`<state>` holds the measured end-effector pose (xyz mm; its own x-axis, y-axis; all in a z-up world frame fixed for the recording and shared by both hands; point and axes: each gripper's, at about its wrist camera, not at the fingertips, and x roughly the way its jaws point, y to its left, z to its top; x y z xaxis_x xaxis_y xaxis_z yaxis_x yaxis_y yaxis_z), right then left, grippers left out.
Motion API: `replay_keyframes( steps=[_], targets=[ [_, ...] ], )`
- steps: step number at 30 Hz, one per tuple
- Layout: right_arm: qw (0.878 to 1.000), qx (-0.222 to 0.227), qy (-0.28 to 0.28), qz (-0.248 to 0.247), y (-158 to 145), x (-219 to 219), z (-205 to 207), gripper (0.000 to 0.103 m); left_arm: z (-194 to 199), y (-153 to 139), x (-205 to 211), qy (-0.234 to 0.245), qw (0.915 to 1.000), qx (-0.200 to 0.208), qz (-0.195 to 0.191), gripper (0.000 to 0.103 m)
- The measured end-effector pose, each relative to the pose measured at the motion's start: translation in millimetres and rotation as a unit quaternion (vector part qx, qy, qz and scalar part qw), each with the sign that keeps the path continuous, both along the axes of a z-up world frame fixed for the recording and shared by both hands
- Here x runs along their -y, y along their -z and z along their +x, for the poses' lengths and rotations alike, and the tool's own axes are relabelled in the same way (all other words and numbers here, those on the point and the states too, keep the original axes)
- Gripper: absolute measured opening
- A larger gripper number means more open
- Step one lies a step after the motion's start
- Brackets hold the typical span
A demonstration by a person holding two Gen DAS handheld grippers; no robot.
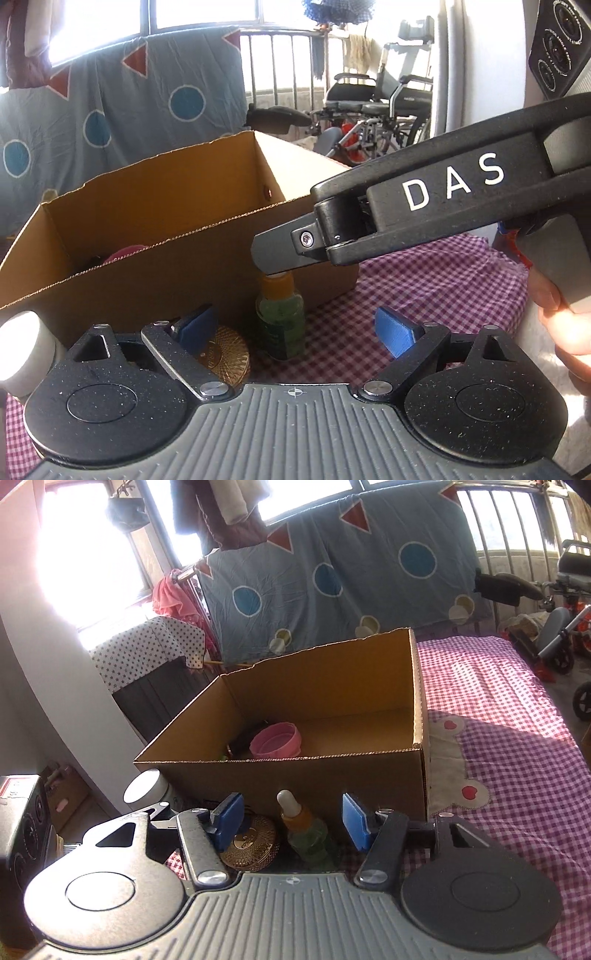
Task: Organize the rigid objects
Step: 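Withdraw the right gripper and move it to the green dropper bottle, then close the right gripper on the green dropper bottle's neck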
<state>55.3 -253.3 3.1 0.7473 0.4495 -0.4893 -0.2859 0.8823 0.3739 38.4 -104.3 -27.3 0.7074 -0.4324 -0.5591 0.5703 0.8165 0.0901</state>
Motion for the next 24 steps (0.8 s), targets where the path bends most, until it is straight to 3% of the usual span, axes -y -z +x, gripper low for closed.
replay_keyframes(
  steps=[3, 10, 15, 18, 24],
  targets=[
    [1.000, -0.006, -0.009, -0.002, 0.8, -3.1, 8.1, 0.048, -0.2, 2.1, 3.9, 0.006, 0.9997, 0.015, 0.020, 0.076],
    [0.999, -0.034, -0.018, 0.002, 8.2, -5.6, 21.7, 0.023, 7.0, 2.9, 4.9, 0.009, 0.9997, 0.016, 0.017, 0.054],
    [0.999, -0.029, -0.014, 0.001, 7.6, -0.8, 19.4, 0.020, 12.0, 3.3, 4.5, -0.001, 0.9999, 0.012, 0.004, 0.031],
    [0.999, -0.032, -0.008, 0.000, 4.9, 3.7, 16.5, 0.020, 13.9, 1.8, 2.6, 0.002, 0.9996, -0.004, -0.026, 0.031],
    [0.999, -0.041, 0.005, -0.005, 0.0, 16.3, 4.7, 0.019, 3.9, -2.3, 10.4, 0.030, 0.9984, -0.015, -0.045, 0.032]
  ],
)
